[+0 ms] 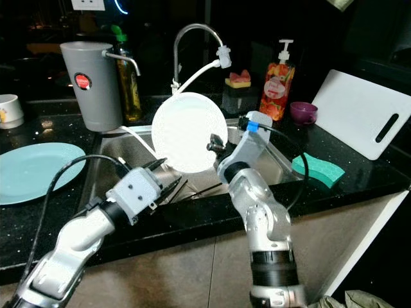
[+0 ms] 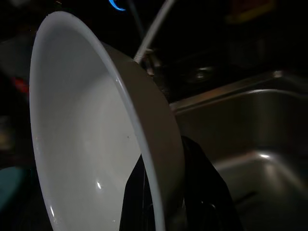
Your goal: Kitchen organization
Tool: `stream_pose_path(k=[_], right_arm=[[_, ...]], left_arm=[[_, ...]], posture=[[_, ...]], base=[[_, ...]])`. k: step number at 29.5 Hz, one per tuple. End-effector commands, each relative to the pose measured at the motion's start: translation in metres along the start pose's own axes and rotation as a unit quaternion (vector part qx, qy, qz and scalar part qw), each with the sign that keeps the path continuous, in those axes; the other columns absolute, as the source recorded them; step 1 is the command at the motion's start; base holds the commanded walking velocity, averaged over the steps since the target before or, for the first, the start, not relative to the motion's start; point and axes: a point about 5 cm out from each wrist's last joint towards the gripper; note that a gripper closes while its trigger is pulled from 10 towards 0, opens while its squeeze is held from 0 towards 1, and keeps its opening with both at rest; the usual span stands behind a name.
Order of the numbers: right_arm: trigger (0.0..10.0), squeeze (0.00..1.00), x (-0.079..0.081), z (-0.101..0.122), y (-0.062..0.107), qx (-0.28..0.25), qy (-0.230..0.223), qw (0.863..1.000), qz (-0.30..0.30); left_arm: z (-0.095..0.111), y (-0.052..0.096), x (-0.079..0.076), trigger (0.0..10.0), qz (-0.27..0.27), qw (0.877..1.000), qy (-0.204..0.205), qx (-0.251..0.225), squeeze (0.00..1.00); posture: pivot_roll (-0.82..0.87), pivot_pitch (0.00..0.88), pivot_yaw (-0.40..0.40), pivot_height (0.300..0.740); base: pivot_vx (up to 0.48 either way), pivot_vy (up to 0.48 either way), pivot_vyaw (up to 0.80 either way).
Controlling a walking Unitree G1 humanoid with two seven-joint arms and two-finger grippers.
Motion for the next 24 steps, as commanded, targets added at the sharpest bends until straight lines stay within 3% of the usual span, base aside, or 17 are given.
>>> stream_pose_path(k=[1, 3, 5, 7, 8, 11, 12, 14, 16, 24], right_arm=[[10.0, 0.0, -0.003, -0.004, -0.003, 0.003, 0.016, 1.0, -0.007], [10.0, 0.0, -0.009, -0.013, -0.01, 0.022, 0.039, 0.999, -0.016], [10.0, 0.0, -0.009, -0.013, -0.01, 0.022, 0.039, 0.999, -0.016], [10.0, 0.0, -0.012, -0.019, -0.02, 0.038, 0.053, 0.998, -0.02], [10.0, 0.0, -0.012, -0.019, -0.02, 0.038, 0.053, 0.998, -0.02], [10.0, 0.0, -0.006, -0.019, -0.037, 0.053, 0.086, 0.995, -0.008], [10.0, 0.0, -0.006, -0.019, -0.037, 0.053, 0.086, 0.995, -0.008], [10.0, 0.0, -0.003, -0.024, -0.043, 0.079, 0.123, 0.989, 0.004], [10.0, 0.0, -0.002, -0.028, -0.045, 0.095, 0.149, 0.984, 0.009], [10.0, 0.0, 0.006, -0.037, -0.053, 0.134, 0.178, 0.974, 0.026]], left_arm=[[0.004, 0.0, 0.003, 10.0, 0.008, 0.999, 0.049, 0.004, 0.0], [0.005, -0.003, 0.011, 10.0, 0.046, 0.989, 0.137, 0.017, 0.0], [0.005, -0.003, 0.011, 10.0, 0.046, 0.989, 0.137, 0.017, 0.0], [0.005, -0.008, 0.021, 10.0, 0.089, 0.976, 0.198, 0.032, 0.0], [0.005, -0.008, 0.021, 10.0, 0.089, 0.976, 0.198, 0.032, 0.0], [0.003, -0.012, 0.035, 10.0, 0.132, 0.947, 0.282, 0.079, 0.0], [0.003, -0.012, 0.035, 10.0, 0.132, 0.947, 0.282, 0.079, 0.0], [-0.001, -0.01, 0.042, 10.0, 0.158, 0.933, 0.306, 0.101, 0.0], [-0.001, -0.007, 0.049, 10.0, 0.182, 0.929, 0.305, 0.106, 0.0], [-0.006, 0.009, 0.069, 10.0, 0.258, 0.904, 0.311, 0.139, 0.0]], posture=[[0.07, 0.099, -0.082, 0.74], [0.08, 0.106, -0.083, 0.74], [0.08, 0.106, -0.083, 0.74], [0.08, 0.11, -0.086, 0.74], [0.08, 0.11, -0.086, 0.74], [0.1, 0.118, -0.1, 0.74], [0.1, 0.118, -0.1, 0.74], [0.12, 0.121, -0.105, 0.74], [0.13, 0.129, -0.113, 0.74], [0.15, 0.159, -0.124, 0.74]], base=[[0.0, 0.0, 0.0], [0.0, 0.0, 0.0], [0.0, 0.0, 0.0], [0.0, 0.0, 0.0], [0.0, 0.0, 0.0], [0.0, 0.0, 0.0], [0.0, 0.0, 0.0], [0.0, 0.0, 0.0], [0.0, 0.0, 0.0], [0.0, 0.0, 0.0]])
Point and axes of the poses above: a point about 5 cm out from each wrist's last joint towards the gripper, its own y axis pointing back from the gripper into the wrist, its own z axis along the axis of the wrist's last joint, x = y × z, and after that the axes turned 3 degrees about -y, right-handed
